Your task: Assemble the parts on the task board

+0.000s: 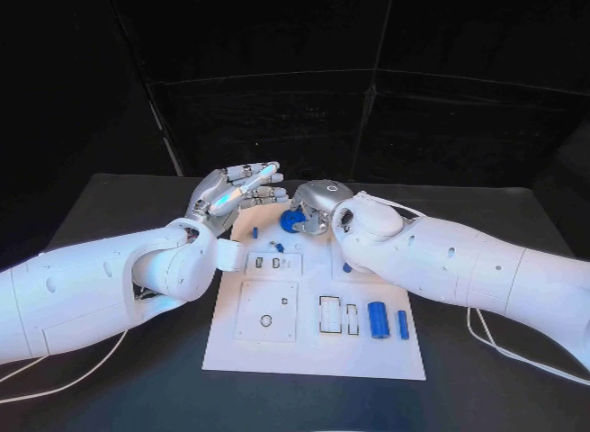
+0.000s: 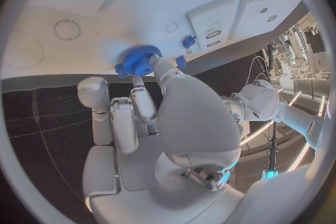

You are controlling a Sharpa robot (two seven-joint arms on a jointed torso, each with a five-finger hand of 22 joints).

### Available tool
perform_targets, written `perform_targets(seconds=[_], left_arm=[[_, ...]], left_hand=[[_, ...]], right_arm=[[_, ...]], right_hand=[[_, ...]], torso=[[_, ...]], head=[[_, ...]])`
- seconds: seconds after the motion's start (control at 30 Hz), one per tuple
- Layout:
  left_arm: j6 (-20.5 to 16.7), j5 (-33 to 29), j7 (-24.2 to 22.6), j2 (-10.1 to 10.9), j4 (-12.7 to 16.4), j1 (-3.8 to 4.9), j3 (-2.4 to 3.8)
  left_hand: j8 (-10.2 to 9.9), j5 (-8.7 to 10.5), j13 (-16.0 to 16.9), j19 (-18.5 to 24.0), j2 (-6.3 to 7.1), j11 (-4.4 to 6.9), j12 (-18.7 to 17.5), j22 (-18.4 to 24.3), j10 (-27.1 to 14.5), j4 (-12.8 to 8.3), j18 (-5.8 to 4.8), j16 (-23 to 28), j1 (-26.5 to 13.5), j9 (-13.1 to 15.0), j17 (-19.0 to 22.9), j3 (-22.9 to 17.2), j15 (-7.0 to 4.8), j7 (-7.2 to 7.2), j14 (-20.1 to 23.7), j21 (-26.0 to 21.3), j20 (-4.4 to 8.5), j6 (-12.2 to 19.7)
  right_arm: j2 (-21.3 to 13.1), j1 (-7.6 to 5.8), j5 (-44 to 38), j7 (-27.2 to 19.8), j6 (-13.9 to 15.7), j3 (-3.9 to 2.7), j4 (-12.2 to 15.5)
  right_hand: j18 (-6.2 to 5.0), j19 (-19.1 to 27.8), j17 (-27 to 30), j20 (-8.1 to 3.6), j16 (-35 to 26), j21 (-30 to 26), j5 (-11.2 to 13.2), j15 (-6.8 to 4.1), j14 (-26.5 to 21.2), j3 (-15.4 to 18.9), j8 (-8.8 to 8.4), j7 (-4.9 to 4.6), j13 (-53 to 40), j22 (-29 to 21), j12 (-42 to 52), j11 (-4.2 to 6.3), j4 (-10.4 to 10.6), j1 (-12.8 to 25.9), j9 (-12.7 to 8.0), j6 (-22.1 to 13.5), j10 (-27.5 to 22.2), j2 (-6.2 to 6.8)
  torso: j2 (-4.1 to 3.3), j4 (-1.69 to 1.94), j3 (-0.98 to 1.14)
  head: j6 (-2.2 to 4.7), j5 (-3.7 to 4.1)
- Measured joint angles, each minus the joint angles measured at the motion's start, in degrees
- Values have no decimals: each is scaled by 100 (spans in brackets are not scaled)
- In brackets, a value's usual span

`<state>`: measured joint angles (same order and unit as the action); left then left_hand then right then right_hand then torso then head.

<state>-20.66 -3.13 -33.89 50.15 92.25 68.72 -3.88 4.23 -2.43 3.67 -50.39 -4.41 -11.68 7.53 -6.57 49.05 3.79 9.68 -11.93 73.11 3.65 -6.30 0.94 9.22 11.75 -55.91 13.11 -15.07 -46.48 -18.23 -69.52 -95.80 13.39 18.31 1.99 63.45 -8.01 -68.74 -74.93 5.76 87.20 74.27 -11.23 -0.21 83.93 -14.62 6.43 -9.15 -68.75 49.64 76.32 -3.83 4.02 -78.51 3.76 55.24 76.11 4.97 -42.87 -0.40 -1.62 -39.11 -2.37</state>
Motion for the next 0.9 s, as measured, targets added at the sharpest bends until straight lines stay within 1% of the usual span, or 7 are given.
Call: perform_targets(seconds=[0.13,0.2,0.33,0.4,0.57,0.73,0.9], left_arm=[[2,0,2,0,-2,0,0],[2,0,3,-1,-4,0,0],[3,0,5,-1,-6,0,0],[3,0,6,-1,-6,0,0],[3,0,10,-2,-6,0,0],[3,0,13,-1,-6,0,0],[3,0,17,1,-5,0,0]], left_hand=[[0,0,0,0,0,0,0,0,0,0,0,0,0,0,0,0,0,0,0,0,0,0],[0,0,0,0,0,0,0,0,0,0,0,0,0,0,0,0,0,0,0,0,0,0],[-23,0,0,0,0,0,0,8,0,-16,0,22,0,-7,0,16,0,0,0,0,0,0],[-23,0,0,0,0,0,0,7,0,-17,0,22,0,-7,6,17,0,21,0,0,0,22],[-23,0,0,0,0,0,0,7,0,-17,0,22,0,-7,6,17,0,9,0,0,0,34],[-23,0,0,0,0,0,0,8,0,-16,0,22,0,-7,6,16,0,-10,0,0,0,53],[-23,0,0,0,0,0,0,12,0,-16,0,22,0,-12,6,16,0,-10,0,0,0,53]], right_arm=[[3,3,5,13,-47,4,-12],[3,4,17,17,-72,4,-18],[2,5,60,19,-129,5,-22],[0,5,82,19,-157,5,-22],[-7,1,154,17,-221,1,-28],[-12,-4,209,16,-275,-1,-40],[-28,-4,250,34,-293,0,-48]], right_hand=[[-1,-23,0,23,0,0,-2,12,12,53,-200,-69,54,-11,-45,-58,71,248,2,-310,-58,49],[0,-38,0,38,0,0,-86,52,11,165,-228,-93,56,-11,-45,-70,217,483,1,-335,-70,54],[0,-36,0,79,0,0,-292,52,11,346,-228,-98,44,-11,-45,-100,601,961,9,-339,-58,-7],[0,-36,0,79,8,0,-329,52,11,401,-229,-98,33,-11,-45,-100,717,1084,13,-339,-58,-21],[0,-36,1,79,32,0,-430,52,11,515,-233,-74,12,2,-40,-99,877,1194,9,-320,-58,-24],[0,-36,1,79,32,24,-667,52,11,631,-245,-67,4,8,-23,-99,992,1286,6,-328,-58,5],[0,-36,1,79,32,24,-782,52,11,691,-245,-70,4,8,-23,-99,1050,1286,9,-329,-58,5]], torso=[[1,-4,0],[1,-4,0],[2,-4,-1],[2,-4,-1],[2,-4,-1],[2,-4,-1],[2,-4,-1]], head=[[-1,-2],[-1,-2],[2,6],[2,11],[2,13],[2,13],[5,16]])
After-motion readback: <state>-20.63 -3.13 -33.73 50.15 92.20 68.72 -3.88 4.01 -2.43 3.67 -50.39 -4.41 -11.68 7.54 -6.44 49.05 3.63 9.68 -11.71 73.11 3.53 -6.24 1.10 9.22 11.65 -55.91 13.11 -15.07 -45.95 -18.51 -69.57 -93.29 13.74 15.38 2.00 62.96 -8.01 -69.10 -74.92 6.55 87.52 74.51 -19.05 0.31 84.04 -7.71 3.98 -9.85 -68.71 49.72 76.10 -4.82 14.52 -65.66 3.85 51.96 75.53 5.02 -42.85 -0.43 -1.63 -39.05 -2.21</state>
